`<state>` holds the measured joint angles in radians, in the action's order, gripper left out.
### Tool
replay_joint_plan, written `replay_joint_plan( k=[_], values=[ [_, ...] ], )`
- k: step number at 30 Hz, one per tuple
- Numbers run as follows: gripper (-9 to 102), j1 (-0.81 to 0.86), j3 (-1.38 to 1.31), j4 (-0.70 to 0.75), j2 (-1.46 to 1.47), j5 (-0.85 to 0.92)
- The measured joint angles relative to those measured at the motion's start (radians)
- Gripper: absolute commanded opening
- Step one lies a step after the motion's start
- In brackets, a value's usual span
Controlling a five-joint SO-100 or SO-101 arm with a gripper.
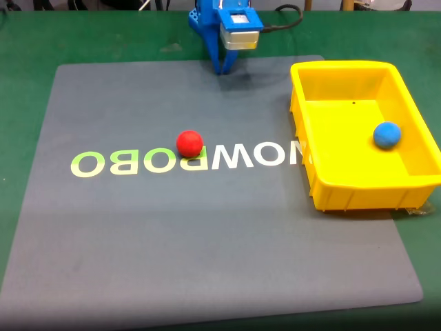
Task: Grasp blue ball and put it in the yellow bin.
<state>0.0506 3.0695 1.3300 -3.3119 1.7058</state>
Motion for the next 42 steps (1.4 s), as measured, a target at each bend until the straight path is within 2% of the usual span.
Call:
replay_joint_plan(
  k=[42],
  values=[
    [0,-0.035,0.000,0.021,0.000,-0.072]
  ],
)
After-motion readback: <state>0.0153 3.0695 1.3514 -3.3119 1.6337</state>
